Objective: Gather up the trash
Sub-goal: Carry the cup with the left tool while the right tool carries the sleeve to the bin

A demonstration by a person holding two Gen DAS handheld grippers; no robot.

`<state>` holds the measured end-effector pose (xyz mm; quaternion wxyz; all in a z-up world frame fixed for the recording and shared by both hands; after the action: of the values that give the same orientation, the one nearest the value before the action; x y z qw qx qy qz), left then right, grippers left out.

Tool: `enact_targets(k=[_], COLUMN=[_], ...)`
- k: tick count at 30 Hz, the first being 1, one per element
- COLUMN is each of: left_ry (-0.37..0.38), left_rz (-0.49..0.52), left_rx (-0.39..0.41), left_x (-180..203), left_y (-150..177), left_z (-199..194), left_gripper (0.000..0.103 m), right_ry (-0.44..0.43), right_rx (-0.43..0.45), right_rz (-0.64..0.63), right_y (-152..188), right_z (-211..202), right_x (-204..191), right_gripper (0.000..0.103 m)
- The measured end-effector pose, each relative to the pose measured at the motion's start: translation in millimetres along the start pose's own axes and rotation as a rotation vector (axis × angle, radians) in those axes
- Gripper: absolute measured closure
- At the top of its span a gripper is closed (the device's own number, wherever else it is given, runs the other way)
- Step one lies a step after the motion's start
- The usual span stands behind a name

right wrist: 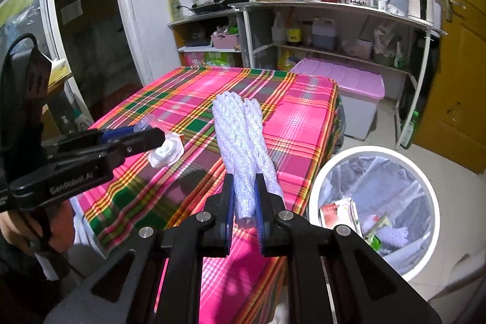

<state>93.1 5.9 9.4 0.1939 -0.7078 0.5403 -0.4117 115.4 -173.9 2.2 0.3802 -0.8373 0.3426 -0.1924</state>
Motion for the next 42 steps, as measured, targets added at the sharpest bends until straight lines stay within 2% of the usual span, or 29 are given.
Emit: enact_targets(k=[7, 18, 31, 42], left_ry=[0.025, 0.037, 0.046, 0.076], left_rz=[0.013, 0.028, 0.053, 0.099], left_rx=[0.000, -0.008, -0.026, -0.054], left_x=[9.4, 19.4, 36.9, 67.2], left_y=[13.3, 24.6, 27.9, 28.6], left_z=[-17.6, -24.9, -18.9, 0.5], left_gripper=[0.076, 0.076, 0.076, 0.076], right_ry=[0.012, 0.023, 0.048, 0.106], right_rx=[0.011, 0.017, 0.022, 0.018], right_rz=[0.010, 0.027, 0.059, 0.127], right_y=[5.6, 13.5, 23.8, 40.5], right_z=[-16.9, -27.8, -38.0, -50.6], right_x=[-4.3, -1.4, 11.7, 43.7], right_gripper=[0.091, 0.091, 0.091, 0.091])
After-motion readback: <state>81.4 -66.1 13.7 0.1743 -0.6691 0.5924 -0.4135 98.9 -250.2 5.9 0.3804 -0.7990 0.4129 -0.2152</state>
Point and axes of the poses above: each gripper's, at about its wrist camera, not at the fingertips, and z roughly the way its jaws point, x to its right, y to its underside, the point moved 1 cm from there along z, roughly the way its jaws point, and after that the axes turned 15 degrees about -z, right-handed, at the moved point
